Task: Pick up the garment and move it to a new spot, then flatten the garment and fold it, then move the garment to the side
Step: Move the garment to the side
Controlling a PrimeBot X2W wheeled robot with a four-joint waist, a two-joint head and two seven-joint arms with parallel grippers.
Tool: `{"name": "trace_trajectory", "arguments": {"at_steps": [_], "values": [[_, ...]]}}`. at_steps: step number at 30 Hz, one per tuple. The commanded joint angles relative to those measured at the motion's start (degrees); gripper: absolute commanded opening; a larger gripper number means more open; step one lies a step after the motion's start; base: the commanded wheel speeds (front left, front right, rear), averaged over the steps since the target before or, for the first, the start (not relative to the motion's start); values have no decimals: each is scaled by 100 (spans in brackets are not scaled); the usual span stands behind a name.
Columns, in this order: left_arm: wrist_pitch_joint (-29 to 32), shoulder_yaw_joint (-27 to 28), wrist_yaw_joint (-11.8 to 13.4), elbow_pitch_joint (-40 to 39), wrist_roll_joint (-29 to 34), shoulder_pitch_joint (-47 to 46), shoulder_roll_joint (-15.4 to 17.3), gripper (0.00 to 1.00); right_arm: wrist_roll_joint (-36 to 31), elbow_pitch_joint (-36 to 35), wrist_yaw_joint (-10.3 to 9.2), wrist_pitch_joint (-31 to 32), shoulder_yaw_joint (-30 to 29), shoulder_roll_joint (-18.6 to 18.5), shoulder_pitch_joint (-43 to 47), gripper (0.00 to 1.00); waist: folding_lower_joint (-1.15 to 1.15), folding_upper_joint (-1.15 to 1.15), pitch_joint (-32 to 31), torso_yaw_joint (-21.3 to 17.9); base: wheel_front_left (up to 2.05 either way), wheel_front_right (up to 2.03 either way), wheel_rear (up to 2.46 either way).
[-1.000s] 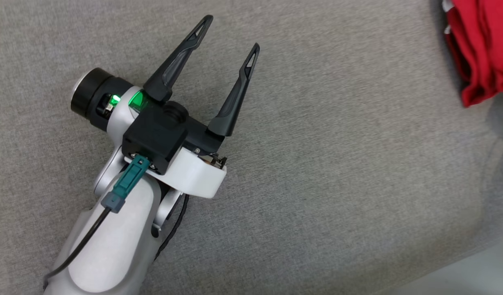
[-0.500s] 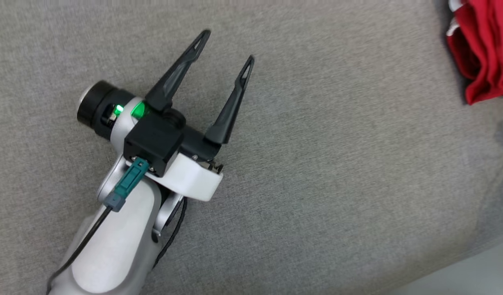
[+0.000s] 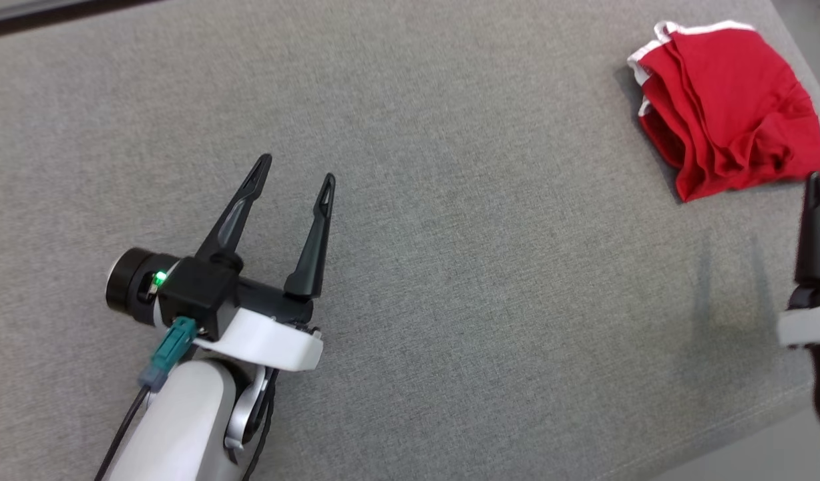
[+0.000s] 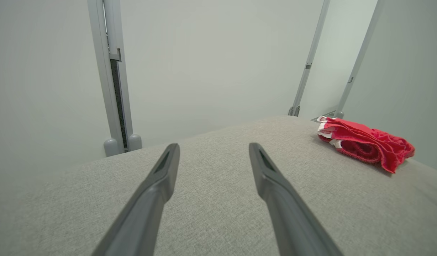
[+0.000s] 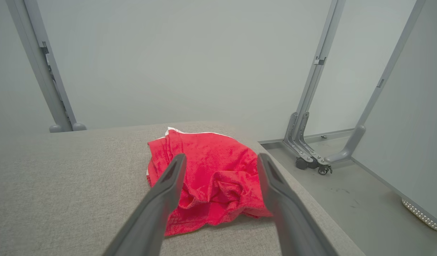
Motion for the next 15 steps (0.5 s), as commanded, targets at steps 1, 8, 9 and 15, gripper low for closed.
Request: {"name": "trace_trajectory", "arguments": {"at_steps": [1, 8, 9, 15], "values": [[-40, 66, 60, 14, -67, 116, 33, 100, -92, -140, -13, -2, 20, 97, 146, 100, 0, 0, -249, 106, 0, 0, 0], [-196, 354, 274, 108, -310, 510, 7, 100, -533, -863, -12, 18, 306, 560, 634, 100, 0, 0, -682, 552, 0, 0, 0], [-217, 392, 296, 126, -350, 569, -8, 100, -598, -952, -13, 36, 317, 595, 679, 100, 0, 0, -741, 641, 0, 0, 0], [-317, 607, 410, 287, -515, 921, -39, 100, -760, -1350, -11, 280, 386, 759, 1003, 100, 0, 0, -1149, 1266, 0, 0, 0]]}}
